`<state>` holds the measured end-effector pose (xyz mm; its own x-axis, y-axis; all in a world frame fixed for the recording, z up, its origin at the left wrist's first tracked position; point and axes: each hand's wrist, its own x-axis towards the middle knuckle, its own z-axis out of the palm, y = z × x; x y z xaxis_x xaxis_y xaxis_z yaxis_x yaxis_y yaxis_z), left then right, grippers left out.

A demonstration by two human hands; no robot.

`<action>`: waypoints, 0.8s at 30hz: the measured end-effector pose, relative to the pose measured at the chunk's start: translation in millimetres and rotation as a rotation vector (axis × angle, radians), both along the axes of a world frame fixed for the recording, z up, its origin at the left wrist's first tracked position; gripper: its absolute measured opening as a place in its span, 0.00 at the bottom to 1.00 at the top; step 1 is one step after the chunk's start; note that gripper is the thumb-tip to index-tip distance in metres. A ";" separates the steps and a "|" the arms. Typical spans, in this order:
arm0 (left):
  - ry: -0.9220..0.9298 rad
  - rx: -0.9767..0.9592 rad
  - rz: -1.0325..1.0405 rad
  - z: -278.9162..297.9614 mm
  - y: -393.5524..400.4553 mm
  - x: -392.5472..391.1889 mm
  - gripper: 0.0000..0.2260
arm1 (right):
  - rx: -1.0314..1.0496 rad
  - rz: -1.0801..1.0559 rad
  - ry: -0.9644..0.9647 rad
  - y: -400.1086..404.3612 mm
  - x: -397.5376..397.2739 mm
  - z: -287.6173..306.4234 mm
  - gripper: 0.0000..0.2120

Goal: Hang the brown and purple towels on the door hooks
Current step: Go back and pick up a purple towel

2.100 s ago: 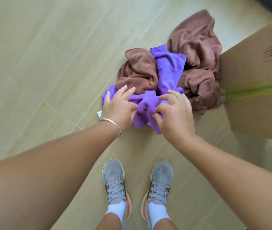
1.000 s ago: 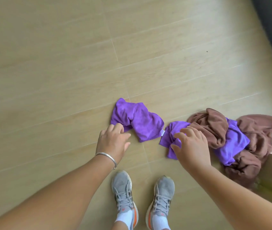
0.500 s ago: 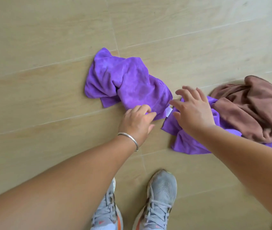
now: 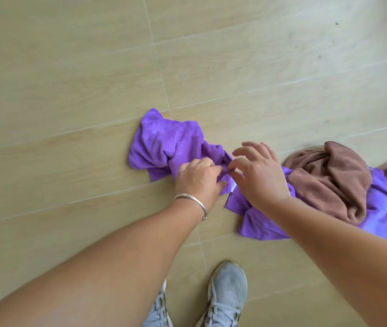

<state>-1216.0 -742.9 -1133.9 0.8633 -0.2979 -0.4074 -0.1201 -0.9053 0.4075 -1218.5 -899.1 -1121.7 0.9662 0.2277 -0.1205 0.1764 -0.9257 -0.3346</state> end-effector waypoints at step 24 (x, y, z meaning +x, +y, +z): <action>-0.332 0.188 0.311 434.3 154.6 91.6 0.08 | 0.179 0.269 -0.442 125.8 122.3 479.7 0.05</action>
